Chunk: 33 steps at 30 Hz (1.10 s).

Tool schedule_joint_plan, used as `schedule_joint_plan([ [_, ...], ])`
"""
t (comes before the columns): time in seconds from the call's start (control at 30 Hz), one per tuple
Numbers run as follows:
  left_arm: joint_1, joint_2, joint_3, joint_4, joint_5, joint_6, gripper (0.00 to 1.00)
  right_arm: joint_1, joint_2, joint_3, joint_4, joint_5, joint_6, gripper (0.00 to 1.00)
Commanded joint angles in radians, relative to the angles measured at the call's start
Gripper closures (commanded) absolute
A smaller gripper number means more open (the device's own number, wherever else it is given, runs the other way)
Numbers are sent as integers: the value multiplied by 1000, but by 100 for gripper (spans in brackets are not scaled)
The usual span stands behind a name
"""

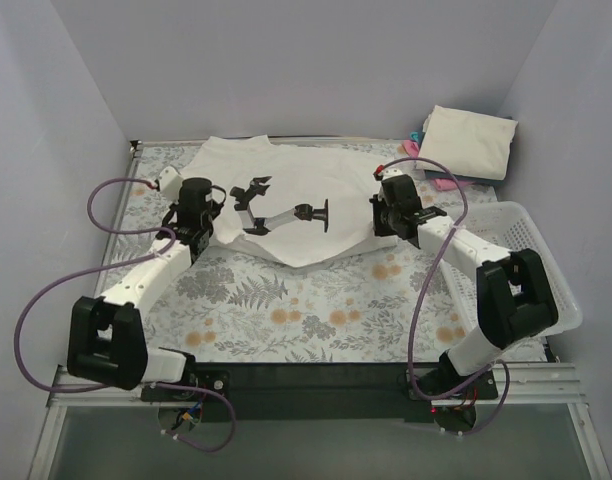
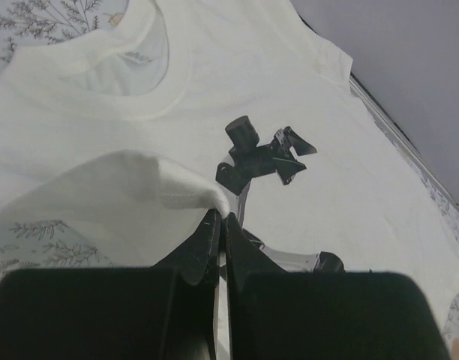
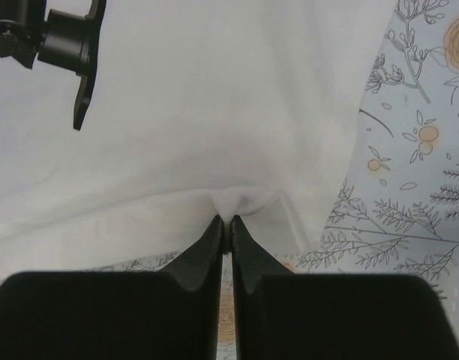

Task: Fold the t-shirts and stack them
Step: Fold the tshirt

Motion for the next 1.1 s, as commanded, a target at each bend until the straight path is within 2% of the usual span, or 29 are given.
schedule_joint_plan([
  [0.0, 27, 95, 97, 75, 25, 111, 100, -34, 78, 93, -6, -18, -49, 99],
  [0.17, 49, 284, 253, 86, 92, 175, 100, -83, 207, 181, -17, -46, -69, 99],
  [0.33, 61, 383, 334, 87, 115, 227, 100, -106, 259, 241, -33, -67, -79, 99],
  [0.6, 104, 503, 468, 87, 154, 235, 100, -135, 323, 368, -82, -93, -100, 99],
  [1.07, 152, 677, 598, 145, 227, 280, 100, -163, 486, 563, -154, -103, -121, 99],
])
